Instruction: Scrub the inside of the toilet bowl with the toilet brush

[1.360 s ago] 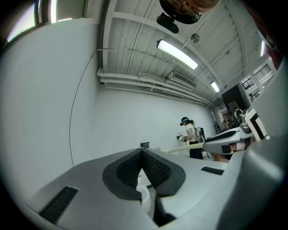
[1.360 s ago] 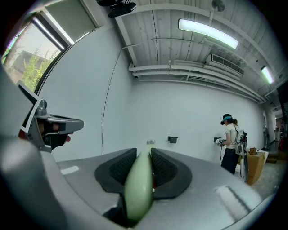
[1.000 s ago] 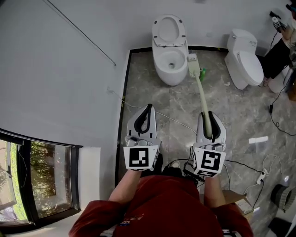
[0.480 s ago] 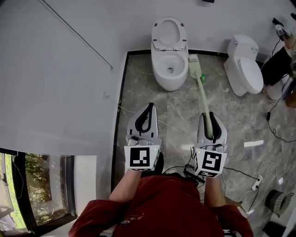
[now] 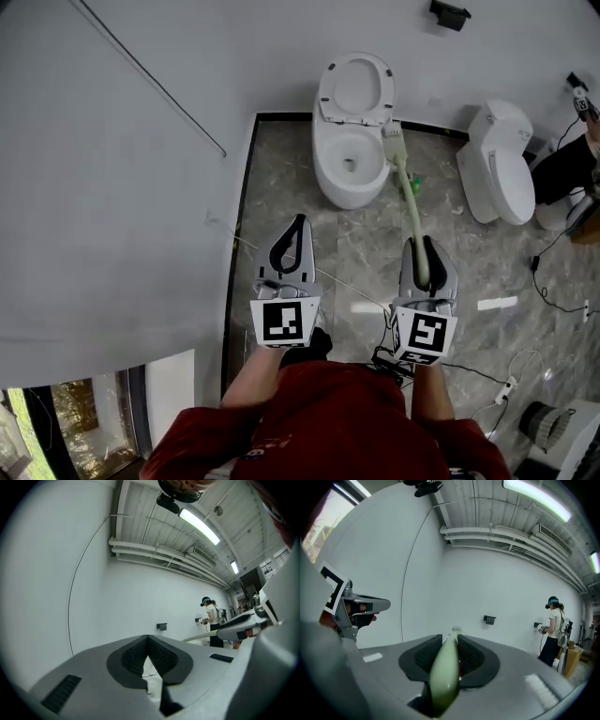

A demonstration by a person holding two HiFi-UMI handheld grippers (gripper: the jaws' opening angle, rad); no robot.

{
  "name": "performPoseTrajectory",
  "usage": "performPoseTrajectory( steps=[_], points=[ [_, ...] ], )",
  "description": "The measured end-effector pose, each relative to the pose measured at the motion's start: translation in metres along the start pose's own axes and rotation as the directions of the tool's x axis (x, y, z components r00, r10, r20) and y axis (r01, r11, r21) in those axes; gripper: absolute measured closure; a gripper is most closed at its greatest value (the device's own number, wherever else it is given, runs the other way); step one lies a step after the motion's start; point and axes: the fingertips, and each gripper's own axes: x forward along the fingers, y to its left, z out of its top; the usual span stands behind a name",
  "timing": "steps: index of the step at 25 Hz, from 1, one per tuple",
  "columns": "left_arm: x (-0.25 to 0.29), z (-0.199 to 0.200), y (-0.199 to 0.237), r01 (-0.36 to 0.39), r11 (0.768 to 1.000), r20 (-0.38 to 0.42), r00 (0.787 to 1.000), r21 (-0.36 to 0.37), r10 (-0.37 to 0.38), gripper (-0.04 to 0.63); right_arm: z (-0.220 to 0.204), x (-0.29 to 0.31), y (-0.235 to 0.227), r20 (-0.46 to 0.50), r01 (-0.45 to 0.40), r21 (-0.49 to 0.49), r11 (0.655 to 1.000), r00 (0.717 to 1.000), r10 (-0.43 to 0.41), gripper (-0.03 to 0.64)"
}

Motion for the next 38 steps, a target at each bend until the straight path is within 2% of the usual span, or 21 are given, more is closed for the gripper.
performPoseTrajectory(
  steps=[4,8,14,21,32,38],
  points=[
    [0.032,0.004,0.038,-0.003,1.000,0.017,1.000,0.018,0.003,0.589,0.017,0.041,0.010,0.013,0.021,0.000,1.000,1.000,-0.021,0.503],
    [0.053,0.005,0.060,0.000,1.000,0.037,0.999,-0.002,0.000,0.590,0.029,0.068,0.018,0.027,0.036,-0.005,0.999,0.999,-0.036,0.503],
    [0.081,0.007,0.074,0.009,1.000,0.048,0.999,-0.017,-0.008,0.591,0.039,0.101,0.017,0.050,0.044,-0.001,0.999,0.998,-0.044,0.503],
    [0.117,0.000,0.078,0.012,1.000,0.054,0.998,0.009,-0.012,0.591,0.031,0.140,0.009,0.066,0.042,0.026,0.999,0.997,-0.044,0.503],
    [0.259,-0.002,0.059,0.020,1.000,0.020,1.000,0.023,-0.020,0.591,0.025,0.263,-0.063,0.047,0.026,0.048,0.999,0.998,-0.028,0.503],
    [0.350,0.003,0.041,0.020,0.998,0.020,1.000,0.068,-0.021,0.591,0.011,0.336,-0.112,0.023,0.007,0.061,0.998,1.000,-0.009,0.503]
  ],
)
